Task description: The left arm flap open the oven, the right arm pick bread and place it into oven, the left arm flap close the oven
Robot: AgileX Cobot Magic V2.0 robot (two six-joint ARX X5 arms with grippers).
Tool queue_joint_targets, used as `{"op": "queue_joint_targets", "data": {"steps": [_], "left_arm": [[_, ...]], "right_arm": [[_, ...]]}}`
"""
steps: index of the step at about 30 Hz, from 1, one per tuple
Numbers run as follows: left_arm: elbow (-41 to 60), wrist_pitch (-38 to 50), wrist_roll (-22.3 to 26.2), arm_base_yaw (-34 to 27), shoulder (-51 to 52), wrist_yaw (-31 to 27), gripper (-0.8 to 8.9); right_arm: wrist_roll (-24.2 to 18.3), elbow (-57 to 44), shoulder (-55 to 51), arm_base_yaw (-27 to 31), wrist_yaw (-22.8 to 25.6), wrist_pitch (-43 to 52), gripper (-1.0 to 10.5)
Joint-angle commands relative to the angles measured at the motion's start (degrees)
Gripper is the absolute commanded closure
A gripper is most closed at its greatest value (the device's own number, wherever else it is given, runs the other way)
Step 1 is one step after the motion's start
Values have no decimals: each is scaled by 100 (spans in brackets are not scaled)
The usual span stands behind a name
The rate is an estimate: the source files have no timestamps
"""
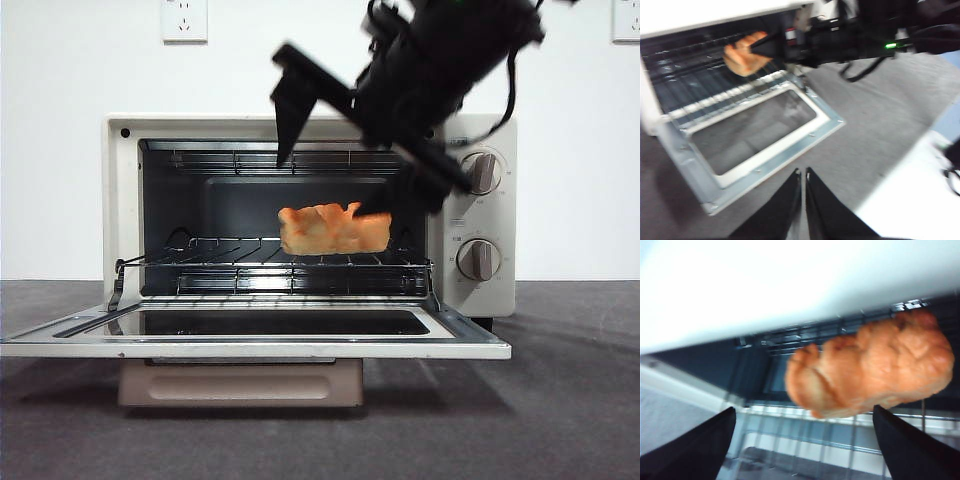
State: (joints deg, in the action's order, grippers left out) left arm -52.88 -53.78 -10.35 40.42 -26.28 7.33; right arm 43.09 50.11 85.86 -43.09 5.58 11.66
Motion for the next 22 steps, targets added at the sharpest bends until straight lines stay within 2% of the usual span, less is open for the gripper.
{"op": "queue_joint_targets", "data": {"steps": [1, 6, 11, 15, 18, 22], "left_arm": [[-107, 9, 66, 46, -48, -485, 797], [-105, -168, 61, 46, -278, -1130, 798], [-74, -197, 66, 24, -874, -1165, 798], [-68, -195, 28, -170, -1558, -1161, 799], [-68, -184, 26, -474, -2015, -1062, 800], [-50, -83, 46, -1222, -2549, -142, 801]], "right_arm": [[-221, 101, -417, -136, -20, -295, 510], [-752, 101, -1552, -291, -282, -1633, 510], [-1521, 101, -2771, -393, -621, -2924, 515], [-1818, 101, -3713, -398, -678, -3943, 516], [-1961, 101, -4288, -391, -664, -4642, 516], [-2033, 101, -4970, -391, -662, -5552, 516]]}}
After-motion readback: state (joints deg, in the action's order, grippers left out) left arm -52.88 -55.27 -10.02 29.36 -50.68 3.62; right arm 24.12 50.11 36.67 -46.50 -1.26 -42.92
